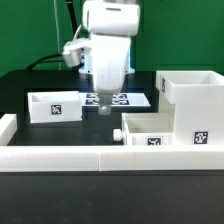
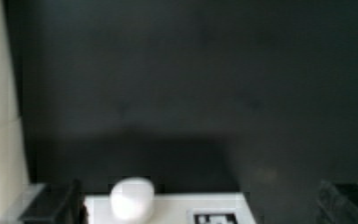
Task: Assemble drawer
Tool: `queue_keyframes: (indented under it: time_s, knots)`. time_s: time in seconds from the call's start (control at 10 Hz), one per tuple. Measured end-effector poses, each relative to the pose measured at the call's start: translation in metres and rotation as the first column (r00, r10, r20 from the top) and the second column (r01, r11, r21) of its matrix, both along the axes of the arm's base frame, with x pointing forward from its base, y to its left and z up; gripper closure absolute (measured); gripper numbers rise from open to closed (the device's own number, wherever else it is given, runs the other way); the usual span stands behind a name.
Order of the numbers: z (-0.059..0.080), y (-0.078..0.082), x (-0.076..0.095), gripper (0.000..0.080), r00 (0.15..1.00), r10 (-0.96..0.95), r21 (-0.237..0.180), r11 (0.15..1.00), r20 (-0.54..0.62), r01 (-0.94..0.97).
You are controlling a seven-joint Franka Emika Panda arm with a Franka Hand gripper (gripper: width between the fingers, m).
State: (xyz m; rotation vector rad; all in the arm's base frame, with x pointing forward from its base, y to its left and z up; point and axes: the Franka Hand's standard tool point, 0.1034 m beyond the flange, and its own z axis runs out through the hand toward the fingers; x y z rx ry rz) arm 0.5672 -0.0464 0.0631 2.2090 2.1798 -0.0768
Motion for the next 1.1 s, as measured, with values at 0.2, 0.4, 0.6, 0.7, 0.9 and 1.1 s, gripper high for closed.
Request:
queue_keyframes:
  time_s: [0.2,0.4,0.6,0.7,0.9,1.1]
  knots:
    - [-0.001,0.002,0.0,0.0151,1.0,-0.007,0.003,1.0,-0.002,0.007]
    - [-0.004,-0.008,-0.002,0.0151,1.0,0.015,0.025,1.0,-0.005,-0.015]
    - [-0.012,-0.021,0.004,0.0151,0.999,0.037,0.097,0.995,0.001,-0.037]
    - [-0.014,-0.028,0.008,0.0151,0.998,0.056,0.12,0.991,0.002,-0.056]
    - [-0.018,-0.037,0.014,0.0151,0.998,0.06,0.171,0.984,-0.009,-0.057]
    - [-0.025,-0.028,0.017,0.0151,0.999,0.046,0.186,0.982,-0.016,-0.042]
